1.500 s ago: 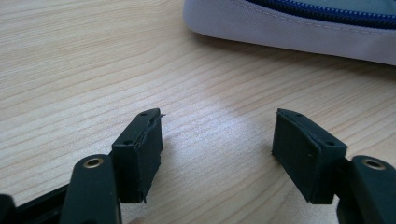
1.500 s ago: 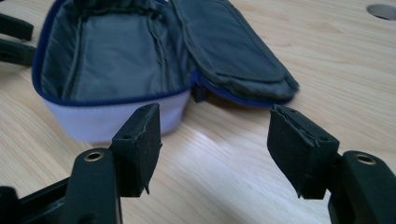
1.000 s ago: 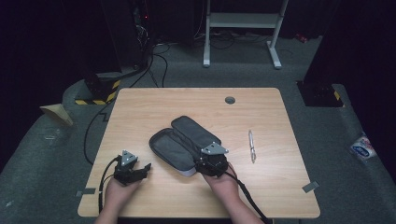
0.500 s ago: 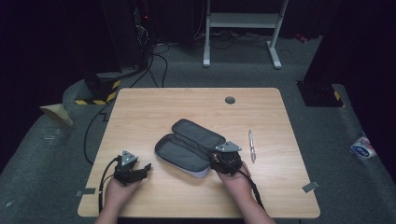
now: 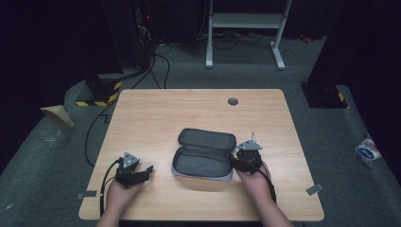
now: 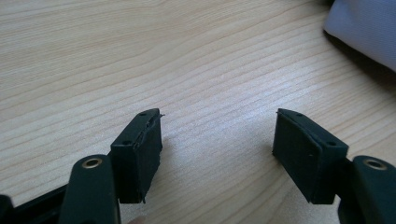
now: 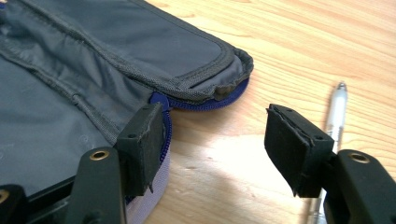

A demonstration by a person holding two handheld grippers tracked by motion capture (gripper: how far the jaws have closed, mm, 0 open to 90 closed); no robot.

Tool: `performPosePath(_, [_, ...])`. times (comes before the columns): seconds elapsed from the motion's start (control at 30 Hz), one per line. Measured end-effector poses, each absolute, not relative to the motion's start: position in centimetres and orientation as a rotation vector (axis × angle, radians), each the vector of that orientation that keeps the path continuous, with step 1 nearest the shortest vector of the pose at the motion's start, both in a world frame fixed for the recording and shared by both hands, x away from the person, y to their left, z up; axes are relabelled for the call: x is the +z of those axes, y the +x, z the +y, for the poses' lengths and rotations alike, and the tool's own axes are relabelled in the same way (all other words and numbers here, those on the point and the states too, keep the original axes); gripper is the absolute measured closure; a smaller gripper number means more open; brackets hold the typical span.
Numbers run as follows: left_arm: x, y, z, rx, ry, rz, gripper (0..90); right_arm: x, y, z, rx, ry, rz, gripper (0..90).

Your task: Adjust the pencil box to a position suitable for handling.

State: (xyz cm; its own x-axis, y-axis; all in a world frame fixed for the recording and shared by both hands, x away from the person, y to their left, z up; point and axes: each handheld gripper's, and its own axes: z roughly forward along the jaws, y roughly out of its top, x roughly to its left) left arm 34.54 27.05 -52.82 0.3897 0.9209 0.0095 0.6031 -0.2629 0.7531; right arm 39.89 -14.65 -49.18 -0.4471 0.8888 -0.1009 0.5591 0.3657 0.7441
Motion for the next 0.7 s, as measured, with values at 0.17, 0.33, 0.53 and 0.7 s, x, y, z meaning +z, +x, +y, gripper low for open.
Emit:
performPosePath(0.17, [-52.8,34.5,27.0,0.604,1.975,1.304,32.8,-49.2,40.4,-15.0,0.868,1.230,2.128,37.0])
performPosePath(0.33, [-52.8,34.5,27.0,0.602,1.973,1.306,32.8,-49.1,41.1,-15.2,0.852,1.232,2.123,37.0])
performPosePath(0.53, [-52.8,34.5,27.0,0.602,1.974,1.306,32.8,-49.0,41.9,-15.5,0.851,1.251,2.120,37.1])
performPosePath(0.7, [-52.8,34.5,27.0,0.602,1.973,1.306,32.8,-48.5,41.6,-15.7,0.879,1.247,2.102,37.5])
